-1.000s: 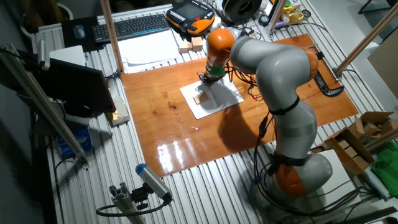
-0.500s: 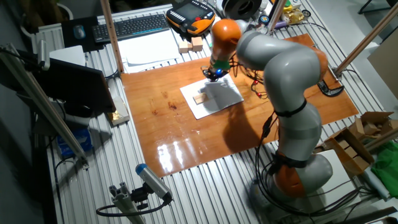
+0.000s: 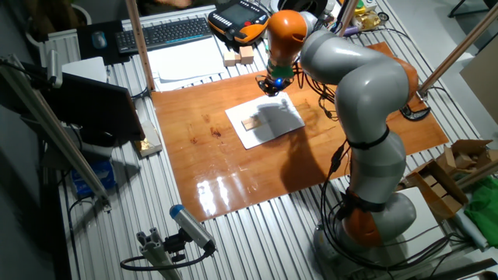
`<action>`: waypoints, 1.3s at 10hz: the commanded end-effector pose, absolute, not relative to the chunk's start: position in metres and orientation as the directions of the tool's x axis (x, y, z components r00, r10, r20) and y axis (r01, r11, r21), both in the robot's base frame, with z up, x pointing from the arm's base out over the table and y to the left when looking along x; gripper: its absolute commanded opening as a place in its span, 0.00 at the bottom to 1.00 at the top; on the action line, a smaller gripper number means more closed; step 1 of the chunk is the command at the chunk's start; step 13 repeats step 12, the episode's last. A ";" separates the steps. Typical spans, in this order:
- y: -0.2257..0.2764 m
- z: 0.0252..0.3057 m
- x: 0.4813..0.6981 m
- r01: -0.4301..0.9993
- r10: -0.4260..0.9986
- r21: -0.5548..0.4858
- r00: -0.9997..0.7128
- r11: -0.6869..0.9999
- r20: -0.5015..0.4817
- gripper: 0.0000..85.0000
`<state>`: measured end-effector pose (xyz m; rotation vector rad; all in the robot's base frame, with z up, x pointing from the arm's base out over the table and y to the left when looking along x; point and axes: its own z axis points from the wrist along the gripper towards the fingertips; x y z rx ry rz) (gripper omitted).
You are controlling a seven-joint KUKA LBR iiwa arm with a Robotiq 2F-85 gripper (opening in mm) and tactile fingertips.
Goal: Unfold a piece of paper
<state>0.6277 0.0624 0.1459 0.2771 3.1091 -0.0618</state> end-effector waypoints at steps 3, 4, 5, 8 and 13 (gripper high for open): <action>0.065 0.156 0.617 0.151 0.151 -0.039 -0.989 0.988 -0.010 0.02; 0.062 0.162 0.613 0.131 0.131 -0.044 -0.991 0.990 -0.005 0.02; 0.060 0.165 0.611 0.119 0.119 -0.044 -0.993 0.992 -0.003 0.02; 0.061 0.167 0.608 0.102 0.102 -0.047 -0.995 0.994 0.004 0.02; 0.060 0.166 0.608 0.099 0.099 -0.054 -0.995 0.994 0.005 0.02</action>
